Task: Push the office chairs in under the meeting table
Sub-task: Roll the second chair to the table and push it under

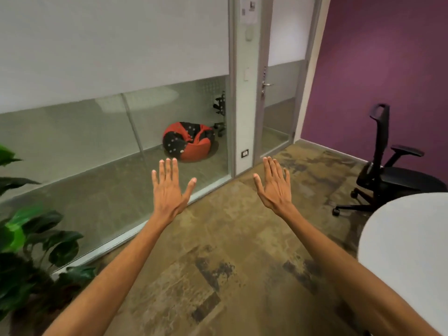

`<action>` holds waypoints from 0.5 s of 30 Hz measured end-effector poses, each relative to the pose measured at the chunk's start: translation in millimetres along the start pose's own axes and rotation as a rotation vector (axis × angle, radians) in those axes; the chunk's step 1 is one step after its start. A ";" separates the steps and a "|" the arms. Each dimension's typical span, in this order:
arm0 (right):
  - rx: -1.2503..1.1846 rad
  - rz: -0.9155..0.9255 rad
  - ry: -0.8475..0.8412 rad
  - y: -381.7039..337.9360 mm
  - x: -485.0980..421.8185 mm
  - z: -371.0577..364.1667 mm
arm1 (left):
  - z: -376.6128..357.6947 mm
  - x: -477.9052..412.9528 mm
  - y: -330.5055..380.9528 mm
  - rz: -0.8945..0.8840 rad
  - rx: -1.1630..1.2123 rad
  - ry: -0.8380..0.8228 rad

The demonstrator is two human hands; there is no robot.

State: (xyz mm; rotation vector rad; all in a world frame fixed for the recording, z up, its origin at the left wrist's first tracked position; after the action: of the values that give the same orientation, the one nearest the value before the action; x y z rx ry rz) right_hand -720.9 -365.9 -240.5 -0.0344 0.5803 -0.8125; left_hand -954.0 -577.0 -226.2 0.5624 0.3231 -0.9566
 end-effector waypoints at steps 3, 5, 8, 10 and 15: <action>0.030 -0.037 0.018 16.6 -46.3 -24.5 | -40.7 -55.2 -0.4 -0.046 0.007 -0.021; 0.034 -0.075 0.007 32.8 -79.3 -45.3 | -73.7 -93.3 0.4 -0.067 0.025 -0.048; 0.065 -0.076 -0.005 60.4 -127.9 -78.7 | -124.3 -152.3 6.1 -0.104 0.034 -0.080; 0.090 -0.079 -0.008 84.5 -170.3 -99.5 | -157.9 -202.2 14.2 -0.128 0.054 -0.084; 0.117 -0.137 0.016 153.7 -278.6 -131.7 | -240.7 -320.6 46.8 -0.176 0.126 -0.098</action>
State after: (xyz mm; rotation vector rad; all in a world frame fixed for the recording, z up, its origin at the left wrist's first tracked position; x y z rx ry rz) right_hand -834.2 -41.1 -257.0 0.0397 0.5490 -0.9792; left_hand -1093.0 -198.7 -248.1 0.6064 0.2281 -1.1764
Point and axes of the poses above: each hand's wrist, its own x-axis away from the middle knuckle, its own z-axis out of the back of the hand, y = z × x, the point moved 10 cm from there along -x, towards the middle knuckle, and after that the axes turned 6 degrees about x, right-handed, at the moved point
